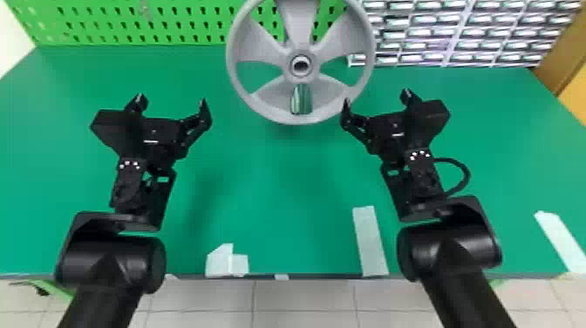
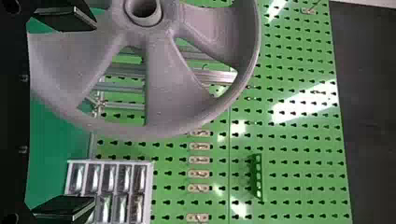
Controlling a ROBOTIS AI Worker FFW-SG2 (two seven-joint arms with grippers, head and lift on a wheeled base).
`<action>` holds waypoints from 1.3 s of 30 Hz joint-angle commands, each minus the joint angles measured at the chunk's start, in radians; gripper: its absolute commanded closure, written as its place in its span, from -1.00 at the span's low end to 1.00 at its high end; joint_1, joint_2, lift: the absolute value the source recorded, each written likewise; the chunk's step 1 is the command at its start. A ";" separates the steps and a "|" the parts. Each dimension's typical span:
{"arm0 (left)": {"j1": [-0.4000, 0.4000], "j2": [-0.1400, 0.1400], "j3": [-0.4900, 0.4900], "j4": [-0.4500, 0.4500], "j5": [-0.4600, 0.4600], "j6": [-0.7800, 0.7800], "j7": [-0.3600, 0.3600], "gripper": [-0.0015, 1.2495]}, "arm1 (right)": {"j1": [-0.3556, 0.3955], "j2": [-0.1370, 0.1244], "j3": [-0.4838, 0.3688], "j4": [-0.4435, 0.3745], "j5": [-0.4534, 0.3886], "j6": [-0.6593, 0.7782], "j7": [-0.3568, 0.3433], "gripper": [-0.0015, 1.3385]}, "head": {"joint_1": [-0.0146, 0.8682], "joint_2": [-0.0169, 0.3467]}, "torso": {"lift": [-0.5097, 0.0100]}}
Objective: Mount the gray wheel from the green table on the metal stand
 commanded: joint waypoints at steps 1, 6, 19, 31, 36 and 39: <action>0.028 0.000 0.024 -0.022 0.007 0.015 -0.016 -1.00 | 0.029 -0.006 -0.013 -0.023 -0.011 0.009 0.024 -1.00 | 1.00 -0.62 | 0.58; 0.043 0.000 0.041 -0.030 0.015 0.020 -0.034 -1.00 | 0.045 -0.013 -0.022 -0.032 -0.022 0.012 0.069 -1.00 | 1.00 -0.62 | 0.58; 0.045 0.000 0.061 -0.030 0.029 0.018 -0.052 -1.00 | 0.080 -0.024 -0.029 -0.067 -0.033 0.015 0.093 -1.00 | 1.00 -0.62 | 0.58; 0.048 0.000 0.074 -0.020 0.035 0.018 -0.057 -0.87 | 0.089 -0.001 -0.069 -0.067 -0.013 0.018 0.093 -0.86 | 1.00 -0.62 | 0.58; 0.048 -0.002 0.077 -0.014 0.035 0.018 -0.056 -0.82 | 0.092 0.015 -0.089 -0.067 0.003 0.018 0.093 -0.86 | 1.00 -0.62 | 0.58; 0.049 -0.002 0.078 -0.008 0.038 0.017 -0.056 -0.81 | 0.094 0.015 -0.095 -0.067 0.001 0.018 0.092 -0.86 | 1.00 -0.62 | 0.58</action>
